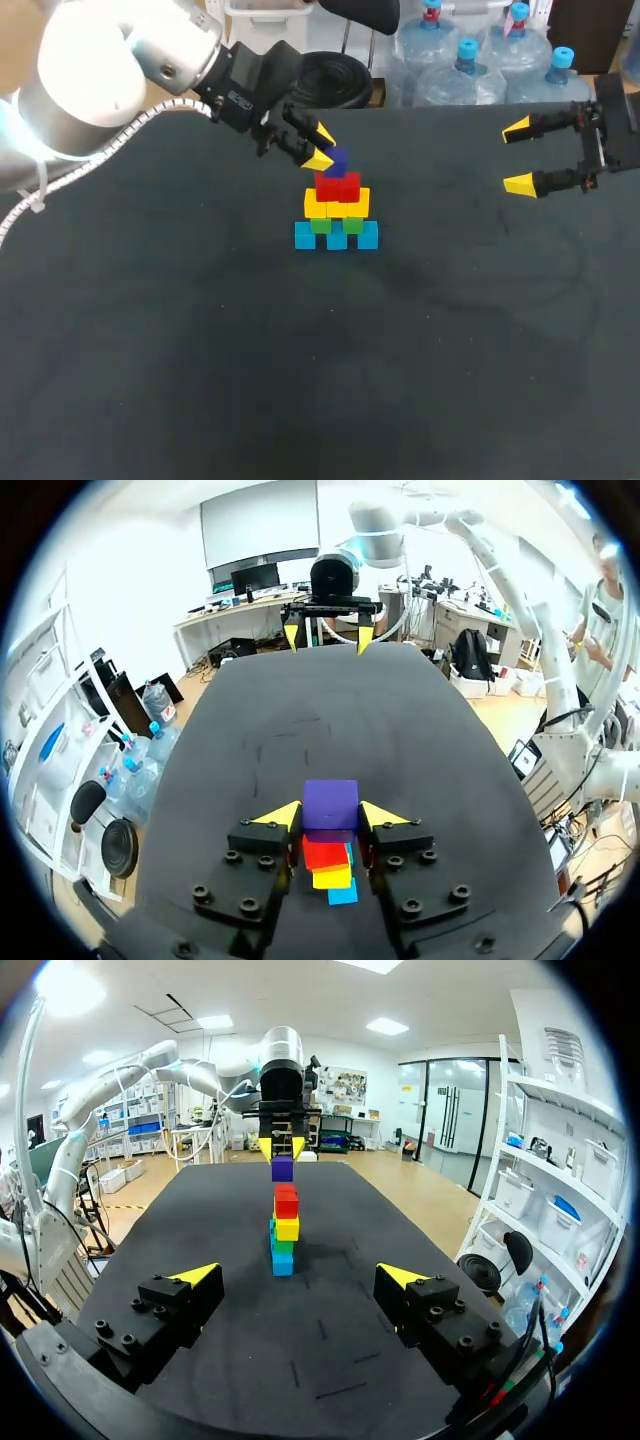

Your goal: Place the blue cubes, place green cubes on the blue cubes, place the yellow cubes on the green cubes, then place the red cubes on the yellow cubes, and place purple cube on the red cubes.

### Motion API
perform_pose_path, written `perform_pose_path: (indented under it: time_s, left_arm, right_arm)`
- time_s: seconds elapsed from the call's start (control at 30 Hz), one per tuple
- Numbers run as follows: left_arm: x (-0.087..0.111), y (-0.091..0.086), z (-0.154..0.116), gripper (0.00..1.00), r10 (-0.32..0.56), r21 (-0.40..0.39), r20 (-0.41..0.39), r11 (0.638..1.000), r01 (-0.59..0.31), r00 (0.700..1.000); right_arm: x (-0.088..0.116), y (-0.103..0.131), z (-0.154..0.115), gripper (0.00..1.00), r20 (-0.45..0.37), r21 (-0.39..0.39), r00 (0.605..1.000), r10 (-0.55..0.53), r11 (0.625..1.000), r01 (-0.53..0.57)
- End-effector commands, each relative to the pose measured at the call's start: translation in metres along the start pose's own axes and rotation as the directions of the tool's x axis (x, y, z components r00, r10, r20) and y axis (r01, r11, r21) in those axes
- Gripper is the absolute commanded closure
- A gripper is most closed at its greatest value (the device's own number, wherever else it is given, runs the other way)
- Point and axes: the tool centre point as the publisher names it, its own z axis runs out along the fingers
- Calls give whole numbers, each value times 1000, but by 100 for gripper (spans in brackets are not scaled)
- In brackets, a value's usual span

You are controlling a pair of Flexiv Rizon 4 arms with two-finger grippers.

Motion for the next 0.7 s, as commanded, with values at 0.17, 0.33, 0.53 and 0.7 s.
perform_pose_path:
  time_s: [0.17,0.33,0.53,0.7]
  left_arm:
    - [4,3,5,100,-31,-3,3,1000,31,1000]
    - [6,3,3,100,-39,-8,7,999,39,999]
    - [7,3,3,100,-45,-8,11,999,45,999]
    - [7,3,3,100,-49,-8,12,999,49,999]
  right_arm:
    - [0,0,1,0,1,1,1000,-1,1000,1]
    - [0,0,1,0,1,1,1000,-1,1000,1]
    - [0,0,1,0,1,1,1000,-1,1000,1]
    - [0,0,1,0,1,1,1000,-1,1000,1]
